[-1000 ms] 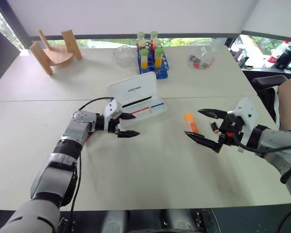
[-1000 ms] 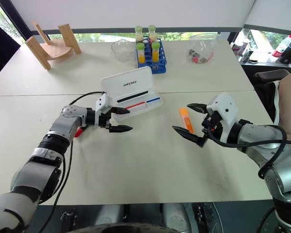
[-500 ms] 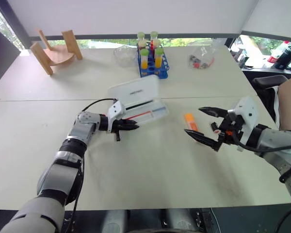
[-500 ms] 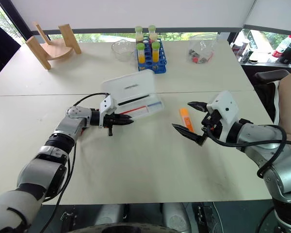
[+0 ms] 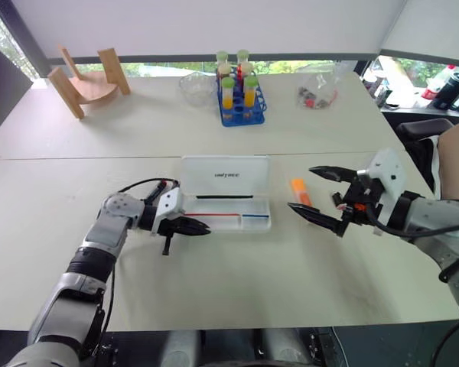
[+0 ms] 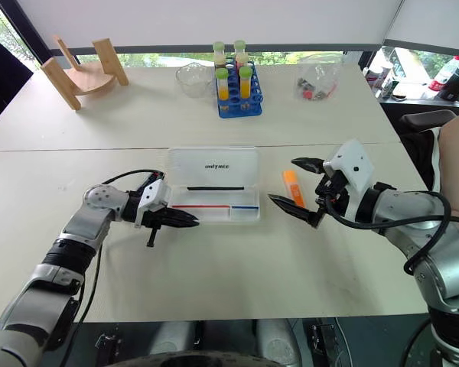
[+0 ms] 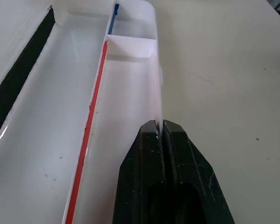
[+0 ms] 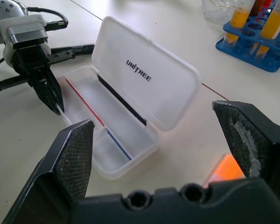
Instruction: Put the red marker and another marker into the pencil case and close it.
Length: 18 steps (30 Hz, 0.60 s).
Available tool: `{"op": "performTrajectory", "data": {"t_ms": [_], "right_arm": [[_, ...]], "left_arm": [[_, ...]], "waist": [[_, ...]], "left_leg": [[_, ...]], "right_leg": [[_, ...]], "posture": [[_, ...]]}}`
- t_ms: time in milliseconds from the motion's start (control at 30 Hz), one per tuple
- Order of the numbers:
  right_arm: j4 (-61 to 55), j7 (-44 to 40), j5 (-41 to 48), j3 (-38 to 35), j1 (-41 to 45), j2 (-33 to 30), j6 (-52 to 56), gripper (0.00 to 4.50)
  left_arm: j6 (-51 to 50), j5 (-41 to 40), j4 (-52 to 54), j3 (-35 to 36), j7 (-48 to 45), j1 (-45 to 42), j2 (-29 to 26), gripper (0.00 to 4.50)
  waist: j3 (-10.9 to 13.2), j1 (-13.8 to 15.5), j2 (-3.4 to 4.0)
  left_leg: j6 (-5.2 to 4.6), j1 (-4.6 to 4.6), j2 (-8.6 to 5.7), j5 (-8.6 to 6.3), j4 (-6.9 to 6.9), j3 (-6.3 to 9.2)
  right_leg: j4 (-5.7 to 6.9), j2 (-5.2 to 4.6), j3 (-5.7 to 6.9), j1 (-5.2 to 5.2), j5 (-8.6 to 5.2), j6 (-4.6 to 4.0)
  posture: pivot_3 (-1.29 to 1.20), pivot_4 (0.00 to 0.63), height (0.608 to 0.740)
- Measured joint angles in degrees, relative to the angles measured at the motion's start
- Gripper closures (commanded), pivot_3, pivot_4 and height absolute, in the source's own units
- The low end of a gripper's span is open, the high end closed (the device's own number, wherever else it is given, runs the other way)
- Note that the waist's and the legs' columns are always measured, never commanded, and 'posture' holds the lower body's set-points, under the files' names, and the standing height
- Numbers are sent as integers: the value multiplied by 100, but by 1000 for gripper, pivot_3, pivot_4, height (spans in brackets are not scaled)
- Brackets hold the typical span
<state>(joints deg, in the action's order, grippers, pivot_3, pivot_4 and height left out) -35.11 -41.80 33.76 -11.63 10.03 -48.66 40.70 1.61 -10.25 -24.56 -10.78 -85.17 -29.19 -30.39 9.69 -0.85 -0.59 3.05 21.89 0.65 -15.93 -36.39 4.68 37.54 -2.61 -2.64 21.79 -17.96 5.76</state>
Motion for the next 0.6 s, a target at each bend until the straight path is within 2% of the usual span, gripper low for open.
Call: {"op": "performTrajectory", "data": {"t_ms": [33,133,367,433,600], "right_arm": [[30,-12,-20,20,21,1,-3,0],[63,-23,-71,115,96,3,-9,0],[182,-135,-99,188,224,2,-12,0],[226,-190,-96,204,299,-11,-11,0],[548,-432,-105,318,639,-65,-37,0]], "left_arm": [[-7,-2,43,-2,8,30,-21,4457],[-62,4,131,-3,107,113,-49,3559],[-375,-162,727,38,383,468,-82,63],[-676,-303,1085,140,546,642,-166,63],[-2258,-1425,3189,1662,1591,1150,-875,63]], "waist": [[0,-1,0],[0,-13,1],[0,-3,1],[2,-15,2],[18,-22,-3]], "left_leg": [[0,0,0,0,0,0],[0,-1,0,0,-1,-1],[0,-2,1,0,-9,0],[0,-2,2,0,-14,0],[0,39,16,0,-48,13]], "right_leg": [[1,0,0,0,0,0],[1,0,-1,0,0,0],[11,0,-1,0,0,0],[17,0,-2,0,0,0],[54,5,-7,47,0,-2]], "posture": [[0,150,740],[0,150,740],[0,150,740],[0,150,740],[0,150,740]]}}
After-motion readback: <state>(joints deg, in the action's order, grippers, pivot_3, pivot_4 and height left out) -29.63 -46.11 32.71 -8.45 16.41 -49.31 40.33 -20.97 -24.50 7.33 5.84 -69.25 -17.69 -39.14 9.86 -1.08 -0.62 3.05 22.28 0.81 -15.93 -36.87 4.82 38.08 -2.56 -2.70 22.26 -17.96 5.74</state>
